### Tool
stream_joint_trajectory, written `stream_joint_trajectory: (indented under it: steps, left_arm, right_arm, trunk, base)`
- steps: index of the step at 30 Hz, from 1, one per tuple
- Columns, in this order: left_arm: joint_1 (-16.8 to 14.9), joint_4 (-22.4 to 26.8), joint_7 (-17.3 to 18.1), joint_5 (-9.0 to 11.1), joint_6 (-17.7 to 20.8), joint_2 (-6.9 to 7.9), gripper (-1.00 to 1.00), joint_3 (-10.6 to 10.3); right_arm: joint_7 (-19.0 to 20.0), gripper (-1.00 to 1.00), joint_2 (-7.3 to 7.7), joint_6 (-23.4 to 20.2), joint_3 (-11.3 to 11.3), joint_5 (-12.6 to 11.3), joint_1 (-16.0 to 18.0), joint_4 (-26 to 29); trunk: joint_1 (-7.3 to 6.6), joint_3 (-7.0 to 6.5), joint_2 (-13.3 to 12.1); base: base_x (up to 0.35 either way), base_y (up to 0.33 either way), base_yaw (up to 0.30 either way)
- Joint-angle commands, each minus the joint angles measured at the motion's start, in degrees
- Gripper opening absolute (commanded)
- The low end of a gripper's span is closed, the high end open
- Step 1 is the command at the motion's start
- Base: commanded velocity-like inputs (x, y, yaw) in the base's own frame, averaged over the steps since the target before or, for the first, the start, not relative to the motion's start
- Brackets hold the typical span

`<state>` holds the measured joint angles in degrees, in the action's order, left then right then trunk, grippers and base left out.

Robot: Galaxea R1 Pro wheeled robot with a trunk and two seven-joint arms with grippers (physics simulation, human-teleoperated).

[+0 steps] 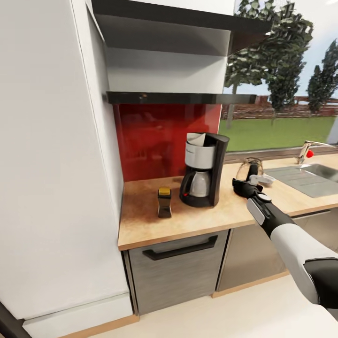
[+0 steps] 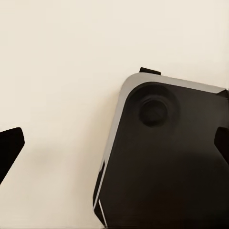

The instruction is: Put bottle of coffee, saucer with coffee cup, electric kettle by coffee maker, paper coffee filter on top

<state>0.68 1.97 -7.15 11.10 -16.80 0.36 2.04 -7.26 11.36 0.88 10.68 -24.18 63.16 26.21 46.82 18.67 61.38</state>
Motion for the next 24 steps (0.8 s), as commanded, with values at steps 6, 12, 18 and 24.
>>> stream_joint_trajectory:
  steps: [6, 12, 18, 24]
  left_arm:
    - [0.02, -0.25, -0.05, 0.06, -0.08, -0.01, 1.0, 0.16]
    - [0.02, -0.29, -0.05, 0.06, -0.08, -0.01, 1.0, 0.15]
    - [0.02, -0.34, -0.05, 0.14, -0.08, -0.01, 1.0, 0.16]
    - [0.02, -0.38, -0.1, 0.14, -0.08, -0.01, 1.0, 0.16]
  right_arm:
    - [-0.39, 1.0, 0.07, 0.17, 0.49, -0.52, 0.03, -0.15]
    - [-0.39, 1.0, 0.09, 0.1, 0.49, -0.55, 0.03, -0.31]
    - [-0.39, 1.0, 0.07, 0.09, 0.47, -0.53, 0.03, -0.37]
    - [-0.39, 1.0, 0.07, 0.16, 0.48, -0.57, 0.03, -0.44]
  trunk:
    - [0.04, 0.08, 0.03]
    - [0.04, 0.08, 0.03]
    - [0.04, 0.08, 0.03]
    - [0.04, 0.08, 0.03]
  base:
    - [0.324, -0.15, 0.0]
    - [0.232, -0.255, -0.143]
    - [0.082, -0.233, -0.11]
    - [0.05, -0.016, -0.004]
